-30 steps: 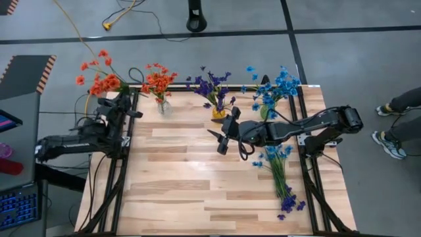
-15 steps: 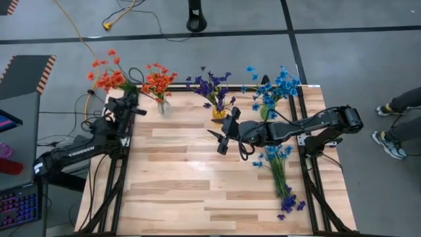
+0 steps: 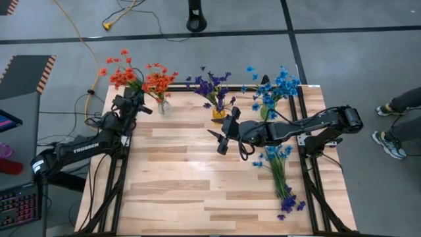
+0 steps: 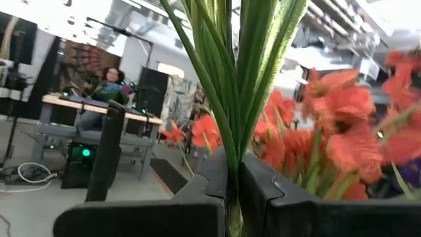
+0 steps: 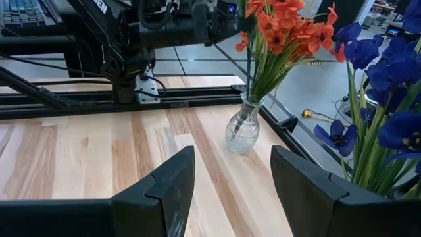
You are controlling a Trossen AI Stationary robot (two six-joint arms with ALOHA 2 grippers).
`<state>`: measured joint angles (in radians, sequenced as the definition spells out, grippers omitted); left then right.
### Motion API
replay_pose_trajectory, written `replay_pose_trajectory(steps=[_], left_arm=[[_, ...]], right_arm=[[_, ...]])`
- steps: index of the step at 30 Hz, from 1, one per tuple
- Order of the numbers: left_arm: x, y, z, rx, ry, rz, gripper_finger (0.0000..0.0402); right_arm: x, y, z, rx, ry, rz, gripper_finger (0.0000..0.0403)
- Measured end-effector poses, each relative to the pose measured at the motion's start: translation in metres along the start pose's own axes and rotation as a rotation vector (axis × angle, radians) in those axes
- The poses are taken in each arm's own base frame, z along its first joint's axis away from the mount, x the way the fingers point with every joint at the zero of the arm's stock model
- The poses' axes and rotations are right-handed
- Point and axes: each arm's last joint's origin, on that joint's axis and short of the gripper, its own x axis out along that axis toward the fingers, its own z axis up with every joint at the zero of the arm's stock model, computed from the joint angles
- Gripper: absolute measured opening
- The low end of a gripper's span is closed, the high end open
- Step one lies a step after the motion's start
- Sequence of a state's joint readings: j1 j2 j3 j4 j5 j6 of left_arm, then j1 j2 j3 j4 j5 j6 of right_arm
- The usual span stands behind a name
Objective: Sort flowers into vase by color
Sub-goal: Put the orange flower into the transparent vase
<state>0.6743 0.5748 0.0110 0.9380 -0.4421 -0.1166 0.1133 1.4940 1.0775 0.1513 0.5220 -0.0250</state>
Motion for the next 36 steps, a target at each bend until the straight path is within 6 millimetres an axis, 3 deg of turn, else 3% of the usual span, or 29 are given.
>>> replay_pose_trajectory(steps=[10,23,29,36], left_arm=[[0.005,-0.003,-0.014,0.066,0.108,-0.054,0.0001],[0.008,-0.002,-0.031,0.140,0.227,-0.046,0.0053],[0.007,-0.001,-0.035,0.149,0.269,-0.036,0.0095],[0.005,0.000,-0.041,0.138,0.328,-0.027,0.0173]], right_arm=[[0.004,-0.007,0.000,0.033,0.004,-0.023,0.0226],[0.004,-0.007,0.000,0.038,0.005,-0.023,0.0226],[0.004,-0.007,0.000,0.041,0.005,-0.023,0.0226],[0.004,-0.007,0.000,0.040,0.005,-0.023,0.0226]])
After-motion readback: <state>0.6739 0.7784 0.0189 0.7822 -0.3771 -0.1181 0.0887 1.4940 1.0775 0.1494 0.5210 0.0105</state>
